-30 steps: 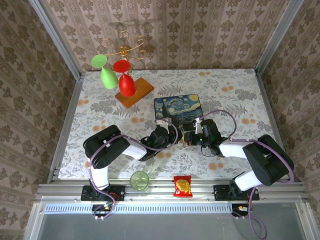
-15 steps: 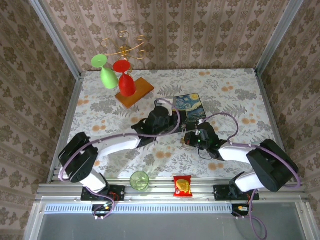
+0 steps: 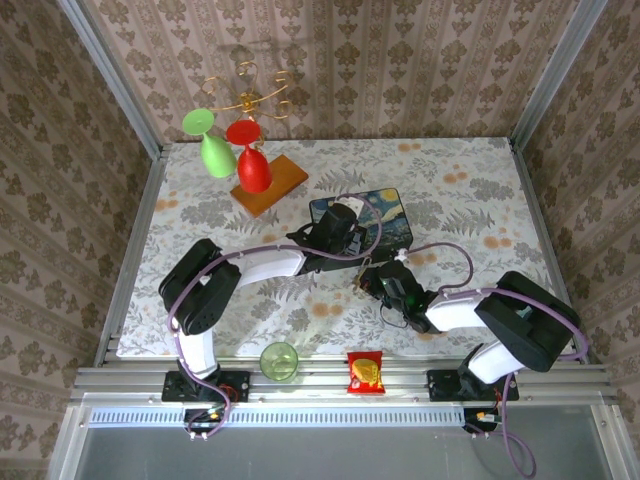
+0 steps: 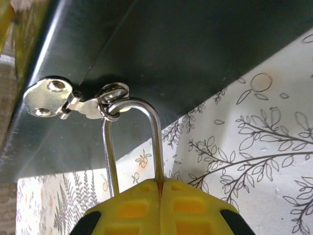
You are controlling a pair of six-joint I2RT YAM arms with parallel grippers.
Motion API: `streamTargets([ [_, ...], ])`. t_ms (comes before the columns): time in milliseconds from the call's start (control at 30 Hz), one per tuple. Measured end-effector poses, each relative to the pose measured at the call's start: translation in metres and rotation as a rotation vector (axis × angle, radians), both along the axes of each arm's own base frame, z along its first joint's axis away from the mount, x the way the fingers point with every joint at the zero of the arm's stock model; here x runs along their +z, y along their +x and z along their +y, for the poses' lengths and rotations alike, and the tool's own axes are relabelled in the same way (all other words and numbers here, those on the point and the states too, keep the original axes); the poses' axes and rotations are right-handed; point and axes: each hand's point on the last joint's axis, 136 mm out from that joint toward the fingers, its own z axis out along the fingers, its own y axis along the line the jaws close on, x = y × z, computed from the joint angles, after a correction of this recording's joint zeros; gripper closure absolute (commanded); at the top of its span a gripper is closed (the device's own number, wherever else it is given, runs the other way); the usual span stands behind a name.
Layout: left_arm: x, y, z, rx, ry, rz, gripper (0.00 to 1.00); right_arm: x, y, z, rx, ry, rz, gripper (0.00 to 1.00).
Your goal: Unlock the padlock with the key
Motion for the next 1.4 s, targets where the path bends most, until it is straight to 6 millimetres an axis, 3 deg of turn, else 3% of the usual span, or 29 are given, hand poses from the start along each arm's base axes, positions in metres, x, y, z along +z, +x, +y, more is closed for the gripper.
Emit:
streamTargets([
  [333, -0.003, -0.004, 0.004, -0.06, 0.004, -0.106, 0.73, 0.004, 0.012, 0.0, -0.127, 0.039, -0.012, 1.0],
  [433, -0.002, -0.008, 0.009, -0.085, 0.031, -0.128, 0.67, 0.004, 0.015, 0.003, -0.142, 0.036, -0.02, 1.0],
  [567, -0.004, -0.017, 0.009, -0.139, 0.098, -0.142, 0.67, 0.009, 0.016, -0.005, -0.176, 0.032, -0.037, 1.0],
  [733, -0.003, -0.024, 0.003, -0.199, 0.178, -0.18, 0.58, 0.021, 0.022, -0.027, -0.232, 0.038, -0.055, 1.0],
  [1100, -0.001, -0.029, -0.014, -0.313, 0.26, -0.245, 0.5, 0.015, 0.037, -0.056, -0.264, 0.06, -0.033, 1.0],
  [1233, -0.001, -0.03, -0.014, -0.319, 0.285, -0.268, 0.5, 0.022, 0.045, -0.068, -0.3, 0.068, -0.06, 1.0],
  [1400, 0.001, -0.029, -0.014, -0.315, 0.299, -0.282, 0.49, 0.039, 0.044, -0.069, -0.298, 0.096, -0.098, 1.0],
])
